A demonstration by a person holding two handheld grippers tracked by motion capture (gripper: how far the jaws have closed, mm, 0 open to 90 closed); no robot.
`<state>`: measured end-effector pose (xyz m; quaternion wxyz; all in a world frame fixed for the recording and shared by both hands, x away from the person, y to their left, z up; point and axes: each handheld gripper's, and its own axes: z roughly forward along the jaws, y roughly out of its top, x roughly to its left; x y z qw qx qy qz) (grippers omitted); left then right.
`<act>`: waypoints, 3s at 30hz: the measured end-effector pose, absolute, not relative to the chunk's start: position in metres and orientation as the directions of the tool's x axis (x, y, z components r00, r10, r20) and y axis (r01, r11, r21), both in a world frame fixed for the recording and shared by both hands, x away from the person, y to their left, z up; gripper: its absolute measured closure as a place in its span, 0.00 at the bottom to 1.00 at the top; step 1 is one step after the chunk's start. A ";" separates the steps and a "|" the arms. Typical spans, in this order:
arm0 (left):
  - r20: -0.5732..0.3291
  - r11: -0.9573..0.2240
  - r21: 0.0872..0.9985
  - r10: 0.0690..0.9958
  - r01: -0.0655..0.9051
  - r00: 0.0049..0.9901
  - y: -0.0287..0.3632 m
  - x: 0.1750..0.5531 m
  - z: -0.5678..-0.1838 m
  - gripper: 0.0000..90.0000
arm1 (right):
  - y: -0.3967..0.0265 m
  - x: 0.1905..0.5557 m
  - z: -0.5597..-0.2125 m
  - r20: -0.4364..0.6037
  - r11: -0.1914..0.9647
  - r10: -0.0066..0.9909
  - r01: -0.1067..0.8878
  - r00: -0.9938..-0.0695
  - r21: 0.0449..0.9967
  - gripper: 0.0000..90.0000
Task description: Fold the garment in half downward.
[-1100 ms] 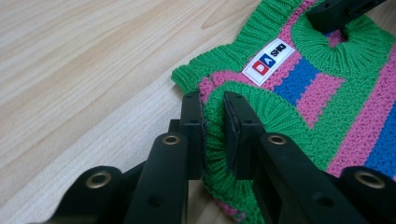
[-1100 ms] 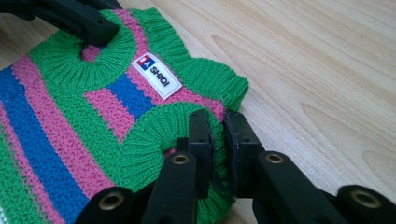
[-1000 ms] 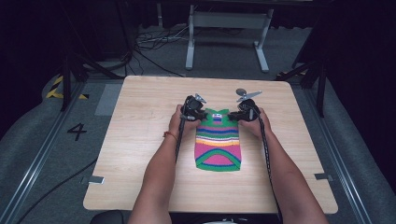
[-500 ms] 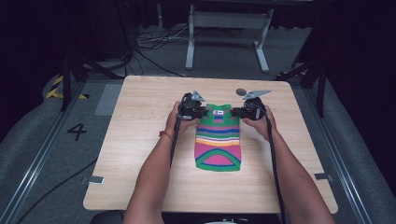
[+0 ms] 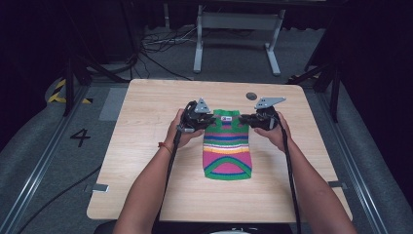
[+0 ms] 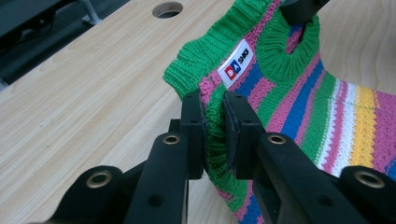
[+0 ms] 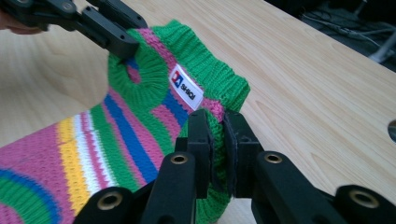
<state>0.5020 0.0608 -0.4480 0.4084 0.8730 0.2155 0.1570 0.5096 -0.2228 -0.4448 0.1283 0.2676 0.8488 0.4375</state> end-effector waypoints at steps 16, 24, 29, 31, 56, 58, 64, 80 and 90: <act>0.205 -0.634 0.767 0.391 0.102 0.897 0.062 0.448 -0.447 0.88 | -0.227 0.458 -0.440 -0.030 0.504 0.444 0.221 -0.896 0.835 0.90; 0.226 -0.673 0.737 0.329 0.059 0.917 0.065 0.418 -0.453 0.89 | -0.227 0.425 -0.448 -0.051 0.569 0.348 0.168 -0.936 0.805 0.90; 0.245 -0.702 0.712 0.278 0.022 0.929 0.066 0.395 -0.453 0.89 | -0.229 0.405 -0.451 -0.074 0.599 0.316 0.139 -0.946 0.788 0.90; 0.249 -0.714 0.700 0.261 0.013 0.933 0.066 0.387 -0.455 0.89 | -0.232 0.398 -0.450 -0.073 0.599 0.303 0.131 -0.950 0.790 0.90; 0.191 -0.775 0.632 0.162 0.005 0.968 0.068 0.342 -0.477 0.85 | -0.239 0.352 -0.471 -0.038 0.671 0.204 0.111 -0.978 0.733 0.89; 0.193 -0.790 0.614 0.132 -0.015 0.972 0.065 0.338 -0.480 0.84 | -0.239 0.351 -0.470 -0.026 0.657 0.207 0.119 -0.978 0.744 0.88; 0.161 -0.792 0.610 0.140 0.013 0.977 0.069 0.337 -0.483 0.78 | -0.231 0.346 -0.474 -0.036 0.652 0.218 0.118 -0.975 0.749 0.83; 0.080 -0.729 0.679 0.194 0.089 0.978 0.074 0.344 -0.495 0.84 | -0.230 0.345 -0.493 -0.032 0.677 0.266 0.163 -0.963 0.718 0.90; 0.062 -0.724 0.680 0.216 0.118 0.974 0.076 0.345 -0.495 0.84 | -0.232 0.347 -0.492 -0.033 0.665 0.290 0.177 -0.956 0.725 0.91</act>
